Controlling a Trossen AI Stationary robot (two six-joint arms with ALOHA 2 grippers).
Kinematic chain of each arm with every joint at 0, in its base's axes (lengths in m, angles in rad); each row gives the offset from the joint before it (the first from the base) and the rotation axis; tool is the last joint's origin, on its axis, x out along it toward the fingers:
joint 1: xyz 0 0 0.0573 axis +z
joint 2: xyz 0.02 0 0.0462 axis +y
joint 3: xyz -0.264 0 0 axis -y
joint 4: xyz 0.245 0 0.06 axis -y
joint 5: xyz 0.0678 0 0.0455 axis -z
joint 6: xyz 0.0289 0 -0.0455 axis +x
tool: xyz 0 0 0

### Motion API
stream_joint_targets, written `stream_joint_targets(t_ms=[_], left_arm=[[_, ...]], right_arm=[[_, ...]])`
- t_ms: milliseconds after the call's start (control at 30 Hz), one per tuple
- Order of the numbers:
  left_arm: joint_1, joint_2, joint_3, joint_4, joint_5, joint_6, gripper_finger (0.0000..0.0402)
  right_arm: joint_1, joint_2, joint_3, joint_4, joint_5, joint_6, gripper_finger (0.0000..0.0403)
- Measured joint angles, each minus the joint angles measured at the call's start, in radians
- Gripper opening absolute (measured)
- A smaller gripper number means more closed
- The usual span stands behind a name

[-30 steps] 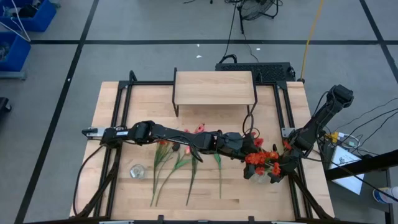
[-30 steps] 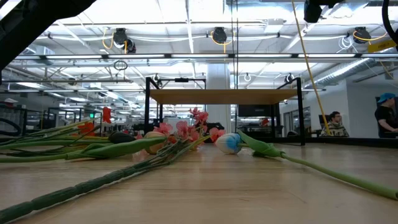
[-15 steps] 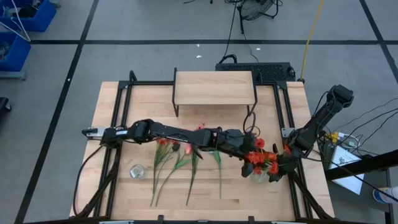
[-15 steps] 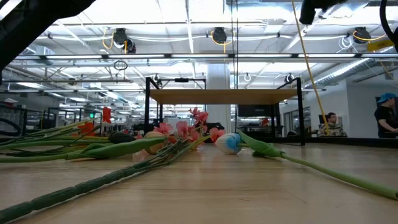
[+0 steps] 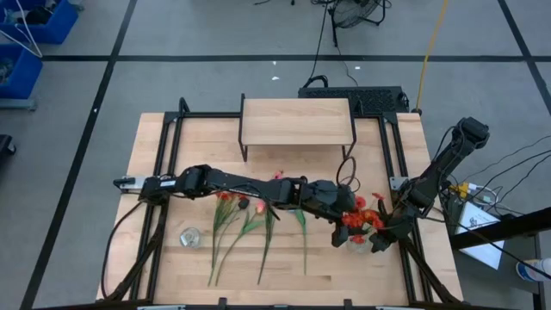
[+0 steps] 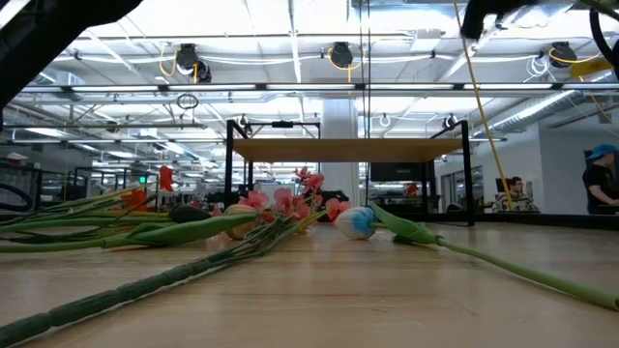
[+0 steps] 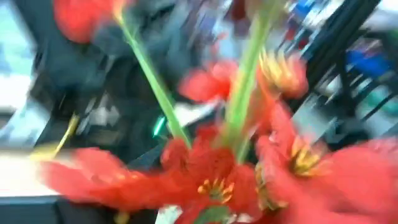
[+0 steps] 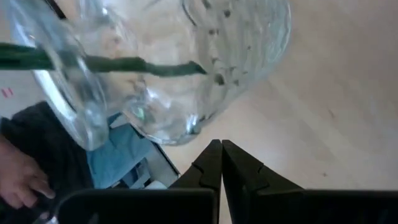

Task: Pick and place flowers into a vace then onto a shelf
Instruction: Put the right orange flowers into the right transparent vase, then put the white flower into the right transparent vase

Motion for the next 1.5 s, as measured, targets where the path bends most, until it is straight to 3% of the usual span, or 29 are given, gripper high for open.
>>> stream_joint_targets(t_ms=[100, 233, 467, 633, 1233, 1400, 1500], left_arm=[[-0.001, 0.004, 0.006, 0.005, 0.021, 0.015, 0.0294], [-0.001, 0.02, -0.004, -0.106, 0.029, -0.033, 0.0294], [0.003, -0.023, 0.007, 0.014, -0.008, -0.016, 0.0294], [0.006, -0.004, -0.002, -0.049, -0.004, -0.017, 0.0294], [0.061, -0.089, 0.001, 0.024, -0.01, -0.063, 0.0294], [0.07, -0.131, 0.0, -0.014, 0.039, -0.112, 0.0294], [0.08, -0.193, 0.001, -0.069, 0.048, -0.093, 0.0294]], right_arm=[[0.0, -0.015, 0.0, 0.011, 0.011, 0.025, 0.0004], [0.001, -0.044, 0.002, 0.045, 0.062, 0.05, 0.0004], [0.001, -0.09, 0.01, 0.043, 0.19, 0.04, 0.0004], [0.0, -0.099, 0.009, 0.04, 0.19, 0.049, 0.0004], [0.029, -0.106, 0.01, 0.048, 0.101, 0.19, 0.0004], [0.059, -0.107, 0.01, 0.122, 0.119, 0.15, 0.0004], [0.077, -0.107, 0.01, 0.155, 0.2, 0.095, 0.0004]])
